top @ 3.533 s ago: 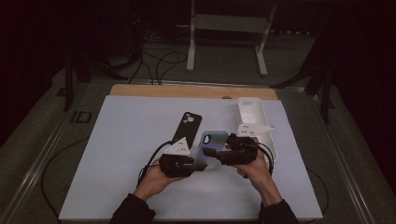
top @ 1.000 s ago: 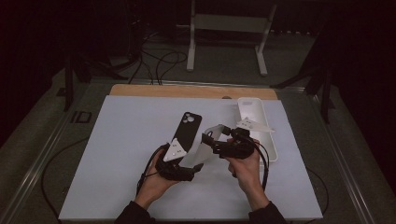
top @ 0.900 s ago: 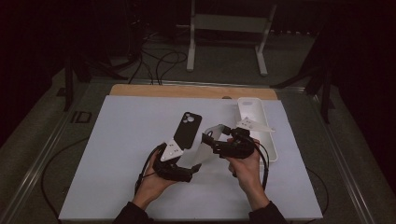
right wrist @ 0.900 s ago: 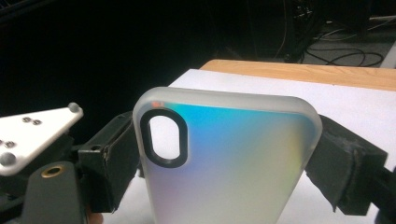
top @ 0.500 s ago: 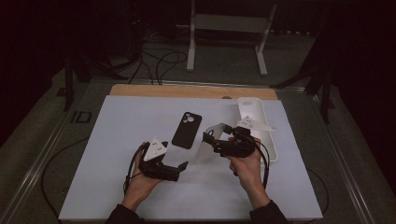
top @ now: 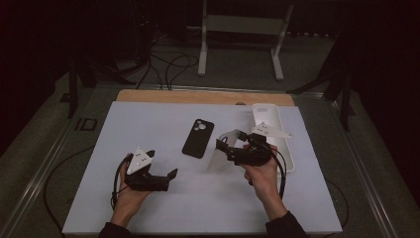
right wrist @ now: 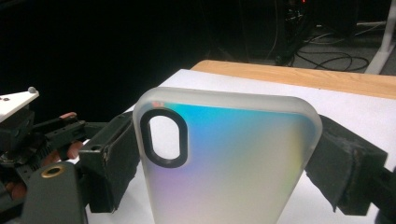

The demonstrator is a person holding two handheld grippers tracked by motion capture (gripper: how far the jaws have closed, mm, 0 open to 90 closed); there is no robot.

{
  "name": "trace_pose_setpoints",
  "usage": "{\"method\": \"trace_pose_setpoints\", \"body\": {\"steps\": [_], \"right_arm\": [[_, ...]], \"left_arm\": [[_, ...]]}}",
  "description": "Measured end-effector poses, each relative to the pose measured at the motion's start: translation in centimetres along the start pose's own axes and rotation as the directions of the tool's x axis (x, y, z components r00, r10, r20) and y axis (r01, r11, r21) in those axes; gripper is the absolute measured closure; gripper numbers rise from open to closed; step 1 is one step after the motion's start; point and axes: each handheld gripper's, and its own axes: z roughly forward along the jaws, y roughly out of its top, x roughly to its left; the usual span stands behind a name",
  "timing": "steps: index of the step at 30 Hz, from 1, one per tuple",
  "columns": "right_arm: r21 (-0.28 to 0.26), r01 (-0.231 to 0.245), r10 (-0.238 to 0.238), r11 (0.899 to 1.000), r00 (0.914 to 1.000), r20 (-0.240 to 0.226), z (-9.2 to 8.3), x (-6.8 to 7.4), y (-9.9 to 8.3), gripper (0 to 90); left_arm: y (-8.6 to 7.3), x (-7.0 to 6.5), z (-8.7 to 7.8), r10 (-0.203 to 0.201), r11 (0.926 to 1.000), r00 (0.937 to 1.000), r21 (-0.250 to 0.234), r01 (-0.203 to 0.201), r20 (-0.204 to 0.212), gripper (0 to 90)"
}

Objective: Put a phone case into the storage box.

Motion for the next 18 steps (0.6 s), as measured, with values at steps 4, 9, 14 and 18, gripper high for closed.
{"method": "trace_pose_setpoints", "body": {"steps": [4, 9, 14, 18], "right_arm": [[0.000, 0.000, 0.000, 1.000, 1.0000, 0.006, 0.0, -0.1, 0.1, 16.8], [0.000, 0.006, -0.006, 1.000, 0.9999, 0.014, -0.1, -0.3, 0.3, 16.7], [-0.004, 0.014, -0.014, 1.000, 0.9996, 0.025, -0.2, -0.6, 0.5, 16.8], [-0.009, 0.015, -0.014, 1.000, 0.9992, 0.036, -0.3, -0.9, 0.8, 16.8]], "left_arm": [[-1.0, 0.9, -1.0, -0.007, 1.0000, 0.9991, -0.002, 0.007, -0.043, 0.0], [-2.2, 1.9, -2.0, -0.014, 0.9999, 0.9961, 0.002, 0.014, -0.087, 0.0], [-3.0, 2.2, -2.8, 0.003, 1.0000, 0.9909, 0.003, -0.003, -0.135, 0.0], [-3.4, 2.4, -3.2, 0.003, 1.0000, 0.9879, 0.005, -0.002, -0.155, 0.0]]}}
